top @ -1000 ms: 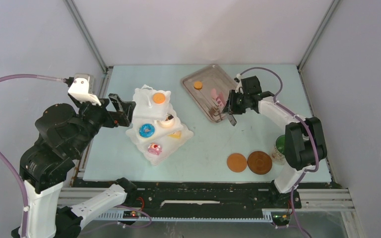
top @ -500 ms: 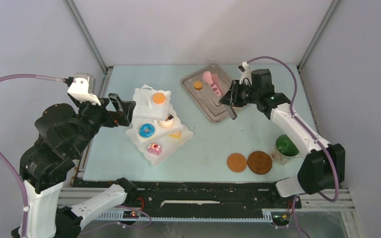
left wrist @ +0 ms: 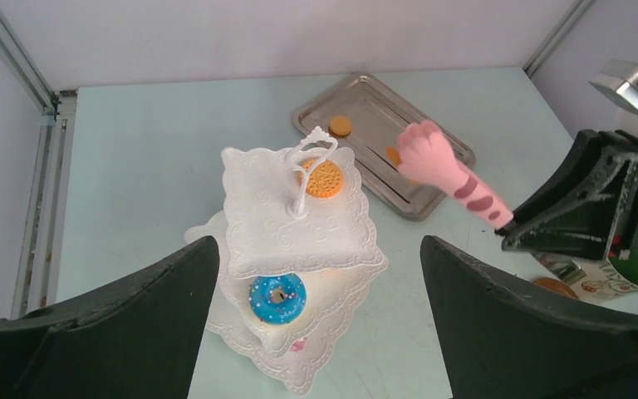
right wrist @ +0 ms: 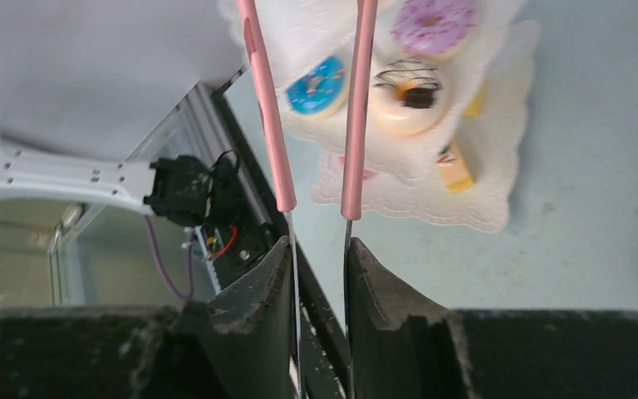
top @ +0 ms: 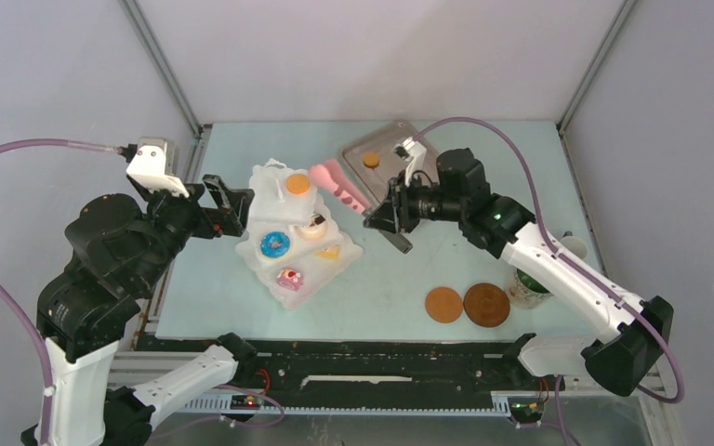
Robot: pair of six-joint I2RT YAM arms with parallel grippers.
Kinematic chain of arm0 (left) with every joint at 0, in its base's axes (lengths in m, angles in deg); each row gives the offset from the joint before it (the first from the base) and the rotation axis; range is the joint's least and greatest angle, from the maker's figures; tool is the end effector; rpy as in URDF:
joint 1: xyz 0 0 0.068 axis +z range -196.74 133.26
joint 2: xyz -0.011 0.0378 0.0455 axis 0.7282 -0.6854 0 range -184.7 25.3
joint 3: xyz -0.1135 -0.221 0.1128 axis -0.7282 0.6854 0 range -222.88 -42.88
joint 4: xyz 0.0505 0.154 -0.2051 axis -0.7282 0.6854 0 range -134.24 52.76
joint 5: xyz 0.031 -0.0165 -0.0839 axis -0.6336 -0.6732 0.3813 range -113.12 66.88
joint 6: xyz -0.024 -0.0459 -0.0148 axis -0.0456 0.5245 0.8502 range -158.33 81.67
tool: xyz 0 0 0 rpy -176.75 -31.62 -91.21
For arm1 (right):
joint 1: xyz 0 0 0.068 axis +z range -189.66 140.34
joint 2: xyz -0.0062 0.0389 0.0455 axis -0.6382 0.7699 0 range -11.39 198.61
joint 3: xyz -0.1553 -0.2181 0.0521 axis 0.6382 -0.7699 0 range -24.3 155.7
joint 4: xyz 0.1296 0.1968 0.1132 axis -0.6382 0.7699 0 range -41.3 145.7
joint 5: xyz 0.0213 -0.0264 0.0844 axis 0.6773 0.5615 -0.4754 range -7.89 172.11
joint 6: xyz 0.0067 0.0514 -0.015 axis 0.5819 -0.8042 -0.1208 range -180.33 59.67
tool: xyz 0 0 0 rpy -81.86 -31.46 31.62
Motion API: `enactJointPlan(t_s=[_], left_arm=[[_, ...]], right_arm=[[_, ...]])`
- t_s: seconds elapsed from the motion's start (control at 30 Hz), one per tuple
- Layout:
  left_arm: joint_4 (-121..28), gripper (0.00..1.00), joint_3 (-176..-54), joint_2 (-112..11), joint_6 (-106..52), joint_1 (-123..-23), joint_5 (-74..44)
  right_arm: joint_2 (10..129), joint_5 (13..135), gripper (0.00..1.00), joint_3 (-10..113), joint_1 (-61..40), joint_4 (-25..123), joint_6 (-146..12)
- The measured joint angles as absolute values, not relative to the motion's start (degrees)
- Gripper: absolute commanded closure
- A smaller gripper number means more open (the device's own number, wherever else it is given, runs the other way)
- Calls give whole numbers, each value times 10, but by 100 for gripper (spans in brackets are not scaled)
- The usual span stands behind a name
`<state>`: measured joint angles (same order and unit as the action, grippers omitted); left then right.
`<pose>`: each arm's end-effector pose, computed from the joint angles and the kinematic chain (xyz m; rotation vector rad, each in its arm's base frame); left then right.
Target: Serve the afternoon tea
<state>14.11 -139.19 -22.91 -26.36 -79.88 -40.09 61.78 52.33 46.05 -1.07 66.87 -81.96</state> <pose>0.0637 -0.0292 0.5136 0.1064 1.7492 -0.3179 0.2150 0.1942 0.3764 -0.6715 1.9682 1.1761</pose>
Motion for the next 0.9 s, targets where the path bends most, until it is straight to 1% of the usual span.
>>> enactJointPlan(t_s=[0.2, 0.43, 0.73, 0.9], left_arm=[[141, 1, -1392, -229, -264, -801, -401], [141, 1, -1392, -229, -263, -802, -401], [142, 1, -1392, -226, -264, -803, -413], [142, 1, -1392, -222, -264, -803, -423]], right_arm=[[642, 544, 99, 507, 72, 701, -786], [703, 590, 100, 590, 124, 754, -737], [814, 628, 100, 705, 161, 808, -695], [848, 643, 98, 735, 165, 823, -687]])
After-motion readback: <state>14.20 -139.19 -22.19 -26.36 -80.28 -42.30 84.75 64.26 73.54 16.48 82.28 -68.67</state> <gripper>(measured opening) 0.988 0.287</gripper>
